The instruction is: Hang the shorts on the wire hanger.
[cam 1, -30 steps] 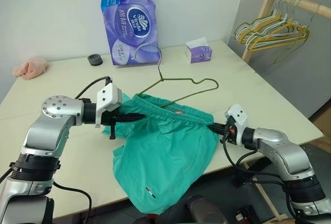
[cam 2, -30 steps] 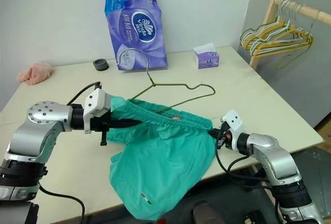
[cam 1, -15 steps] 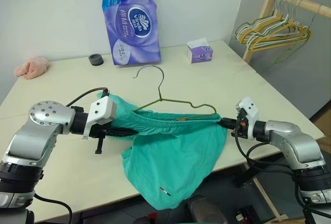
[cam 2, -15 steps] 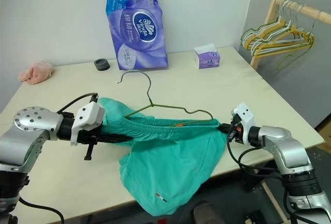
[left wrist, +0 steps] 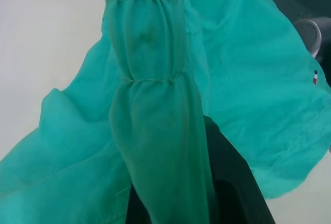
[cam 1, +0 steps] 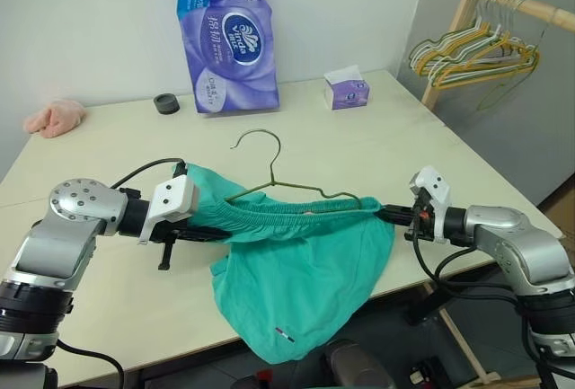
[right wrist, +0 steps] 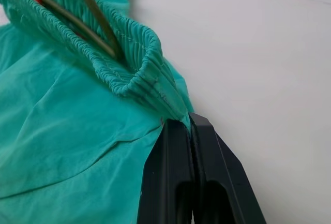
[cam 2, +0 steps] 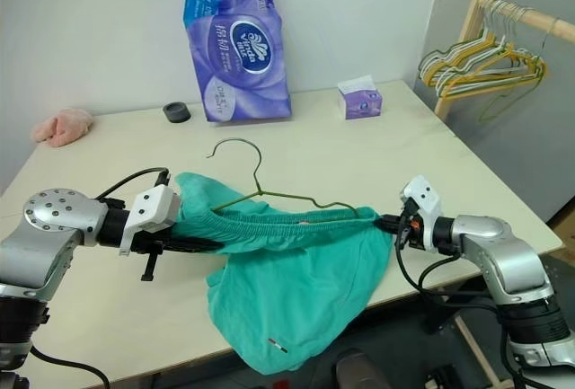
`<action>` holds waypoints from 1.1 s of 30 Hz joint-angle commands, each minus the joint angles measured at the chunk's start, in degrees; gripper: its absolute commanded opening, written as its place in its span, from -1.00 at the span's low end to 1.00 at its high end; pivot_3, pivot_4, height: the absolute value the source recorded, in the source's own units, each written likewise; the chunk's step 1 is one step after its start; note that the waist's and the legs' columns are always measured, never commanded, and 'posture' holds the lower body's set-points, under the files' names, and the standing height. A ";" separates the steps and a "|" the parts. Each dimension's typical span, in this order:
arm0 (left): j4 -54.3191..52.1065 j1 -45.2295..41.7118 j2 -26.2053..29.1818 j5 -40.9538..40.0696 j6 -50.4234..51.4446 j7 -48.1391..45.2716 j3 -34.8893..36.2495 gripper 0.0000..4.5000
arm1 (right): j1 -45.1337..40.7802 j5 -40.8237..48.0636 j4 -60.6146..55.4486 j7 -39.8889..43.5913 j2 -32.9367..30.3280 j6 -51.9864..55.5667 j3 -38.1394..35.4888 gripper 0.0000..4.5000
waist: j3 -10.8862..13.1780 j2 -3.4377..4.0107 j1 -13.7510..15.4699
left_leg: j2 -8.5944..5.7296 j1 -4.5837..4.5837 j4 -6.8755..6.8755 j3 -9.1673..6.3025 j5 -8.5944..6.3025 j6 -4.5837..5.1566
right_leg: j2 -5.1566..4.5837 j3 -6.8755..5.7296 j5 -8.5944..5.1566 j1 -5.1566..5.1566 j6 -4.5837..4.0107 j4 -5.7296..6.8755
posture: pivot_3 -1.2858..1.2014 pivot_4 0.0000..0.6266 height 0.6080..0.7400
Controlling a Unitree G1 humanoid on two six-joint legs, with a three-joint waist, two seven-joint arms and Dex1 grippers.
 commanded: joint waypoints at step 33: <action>0.52 -1.29 -4.91 10.07 -5.32 8.25 -6.37 -1.00 | -12.70 -8.30 -9.83 3.56 -4.85 1.16 11.98 0.99 | -0.01 -0.01 -0.14 | -0.01 -0.03 -0.01 -0.05 0.00 0.00 | -0.07 -0.05 0.00 -0.03 0.00 -0.02 | -0.23 -0.89 1.00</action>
